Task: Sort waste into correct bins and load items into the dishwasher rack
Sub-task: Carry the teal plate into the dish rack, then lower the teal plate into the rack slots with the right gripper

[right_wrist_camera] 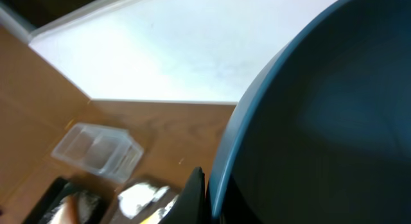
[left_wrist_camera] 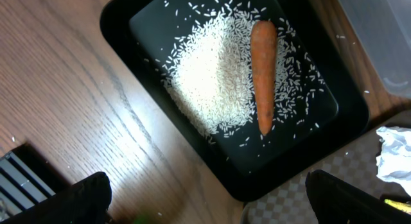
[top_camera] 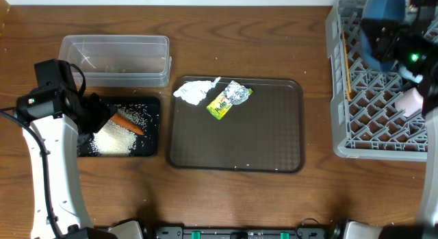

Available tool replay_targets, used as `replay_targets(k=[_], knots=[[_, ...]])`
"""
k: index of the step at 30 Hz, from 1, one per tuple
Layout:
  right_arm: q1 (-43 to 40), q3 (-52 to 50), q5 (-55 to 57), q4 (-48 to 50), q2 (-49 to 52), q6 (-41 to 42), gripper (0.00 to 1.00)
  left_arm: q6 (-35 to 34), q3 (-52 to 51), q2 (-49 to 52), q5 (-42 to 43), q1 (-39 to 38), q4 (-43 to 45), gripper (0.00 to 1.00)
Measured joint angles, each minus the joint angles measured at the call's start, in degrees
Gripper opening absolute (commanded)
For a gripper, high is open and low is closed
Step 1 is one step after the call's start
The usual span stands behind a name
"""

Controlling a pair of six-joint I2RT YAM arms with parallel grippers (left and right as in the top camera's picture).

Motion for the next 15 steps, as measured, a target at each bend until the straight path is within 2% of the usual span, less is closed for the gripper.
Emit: replay_targets(k=[8,13,15], knots=[[-1.88,0.04,-5.90,26.80,14.38,1.09,0.01,0.00,-0.02,0.00,0.02,0.00,0.00,1.00],[-2.08,0.04,-8.39,47.82,23.12,11.54,0.01,0.00,-0.02,0.00,0.07,0.00,-0.02,1.00],[-2.40,0.04,-8.90,53.46,25.44,16.00,0.01,0.00,-0.02,0.00,0.02,0.00,0.02,1.00]])
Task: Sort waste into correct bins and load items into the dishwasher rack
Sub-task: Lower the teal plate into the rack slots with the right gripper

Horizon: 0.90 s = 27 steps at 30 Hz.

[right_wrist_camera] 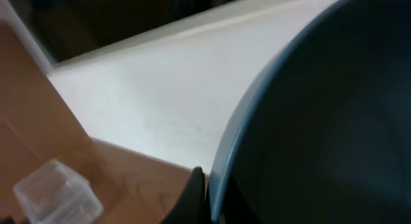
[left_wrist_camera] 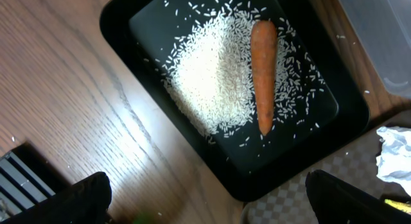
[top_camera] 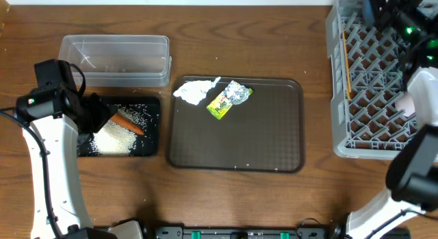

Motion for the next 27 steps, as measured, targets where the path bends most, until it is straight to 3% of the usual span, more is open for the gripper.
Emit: replay_targets(k=[4,12,27], knots=[[-0.90,0.00,-0.63,6.23,3.91,8.07,0.01,0.00,0.00,0.00,-0.02,0.00,0.00,1.00],[-1.55,0.00,-1.18,6.27,8.41,15.43,0.01,0.00,0.00,0.00,0.00,0.00,0.00,1.00],[-3.06,0.02,-2.14,2.60,8.46,17.62,0.01,0.00,0.00,0.00,0.00,0.00,0.00,1.00]])
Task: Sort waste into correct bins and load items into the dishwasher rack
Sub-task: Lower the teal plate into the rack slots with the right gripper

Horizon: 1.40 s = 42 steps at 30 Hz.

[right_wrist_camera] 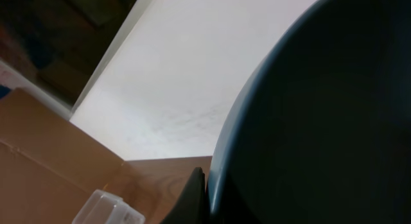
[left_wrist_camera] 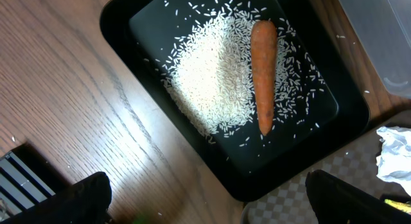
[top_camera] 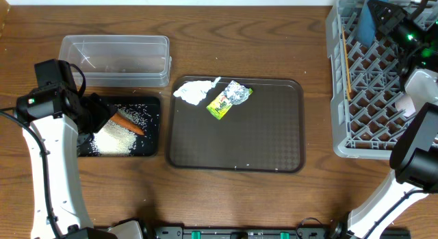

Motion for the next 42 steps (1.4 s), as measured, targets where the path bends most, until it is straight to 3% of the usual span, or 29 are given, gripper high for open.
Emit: replay_targets(k=[19,27,34,37,42], knots=[[1.88,0.00,-0.20,1.31,0.02,-1.09,0.02,0.00,0.00,0.00,0.00,0.00,0.00,1.00],[0.79,1.05,-0.04,-5.09,-0.15,-3.87,0.05,0.00,0.00,0.00,0.00,0.00,-0.02,1.00],[-0.52,1.60,-2.49,-9.88,-0.94,-9.18,0.02,0.00,0.00,0.00,0.00,0.00,-0.02,1.00],[-1.53,1.60,-3.52,-10.03,-1.05,-9.55,0.10,0.00,0.00,0.00,0.00,0.00,0.00,1.00],[-5.27,1.60,-2.12,-11.10,-1.07,-10.49,0.12,0.00,0.00,0.00,0.00,0.00,-0.02,1.00]])
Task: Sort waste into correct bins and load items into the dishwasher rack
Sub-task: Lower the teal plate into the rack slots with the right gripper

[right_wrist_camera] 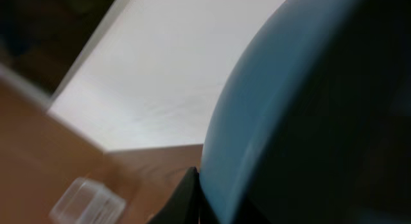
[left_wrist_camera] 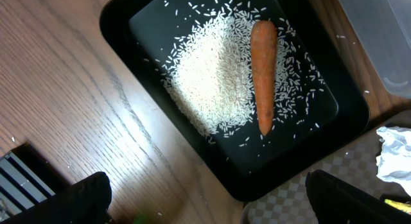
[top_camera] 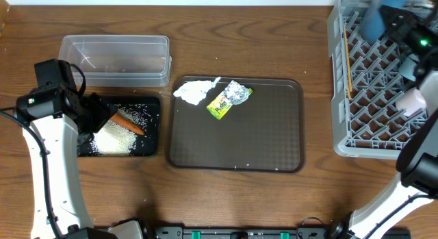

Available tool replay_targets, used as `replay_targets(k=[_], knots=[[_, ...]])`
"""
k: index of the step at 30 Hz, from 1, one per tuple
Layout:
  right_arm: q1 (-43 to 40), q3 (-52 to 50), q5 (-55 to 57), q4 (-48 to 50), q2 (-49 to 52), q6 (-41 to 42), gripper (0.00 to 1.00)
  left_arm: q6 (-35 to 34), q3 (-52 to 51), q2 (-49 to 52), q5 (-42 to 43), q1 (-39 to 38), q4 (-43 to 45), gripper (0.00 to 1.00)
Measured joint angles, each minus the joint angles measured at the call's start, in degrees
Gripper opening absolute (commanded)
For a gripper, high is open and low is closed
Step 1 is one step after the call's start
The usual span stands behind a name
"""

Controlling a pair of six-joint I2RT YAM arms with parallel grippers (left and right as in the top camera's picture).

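Note:
My right gripper (top_camera: 402, 25) is shut on a blue dish (top_camera: 378, 13), held on edge over the far left corner of the grey dishwasher rack (top_camera: 340, 95). The dish (right_wrist_camera: 308, 121) fills the right wrist view, with one black finger (right_wrist_camera: 187, 195) pressed to its rim. My left gripper (left_wrist_camera: 205, 211) stands open above the near edge of the black tray (left_wrist_camera: 128, 31), which holds rice (left_wrist_camera: 218, 83) and a carrot (left_wrist_camera: 263, 76). On the brown tray (top_camera: 236, 140) lie a crumpled white paper (top_camera: 195, 92) and a foil wrapper with a yellow label (top_camera: 229, 98).
A clear plastic container (top_camera: 115, 59) stands behind the black tray. In the rack lie a thin yellow stick (top_camera: 348, 64) and a pink item (top_camera: 413, 102) at its right side. The rack's wall rises at the table's right edge.
The blue dish in my right gripper has shifted slightly right and back over the rack's far corner and looks blurred. The left arm and the waste have not moved.
My right gripper first held the blue dish above the rack's back part. Then it was at the frame's top edge, then on edge at the rack's far left corner, where it still is. My left gripper stayed open over the rice tray throughout.

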Motion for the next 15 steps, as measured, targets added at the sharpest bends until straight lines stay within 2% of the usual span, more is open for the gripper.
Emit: replay_targets(k=[5,6,8,10,12,15], knots=[[-3.87,-0.70,4.94,-3.04,0.94,-0.11,0.18,0.00,0.00,0.00,-0.02,0.00,0.02,1.00],[-4.20,-0.79,5.55,-3.34,1.16,-0.13,0.11,0.00,0.00,0.00,-0.02,0.00,0.02,1.00],[-4.37,-0.87,6.27,-3.93,1.38,-0.26,0.10,0.00,0.00,0.00,0.00,0.00,0.02,1.00],[-4.24,-0.90,6.93,-4.66,1.40,-0.04,0.21,0.00,0.00,0.00,-0.02,0.00,0.02,1.00],[-4.24,-0.90,7.21,-5.20,1.40,-0.15,0.23,0.00,0.00,0.00,-0.02,0.00,0.02,1.00],[-4.26,-0.90,7.41,-6.14,1.40,0.02,0.47,0.00,0.00,0.00,-0.02,0.00,0.04,1.00]])
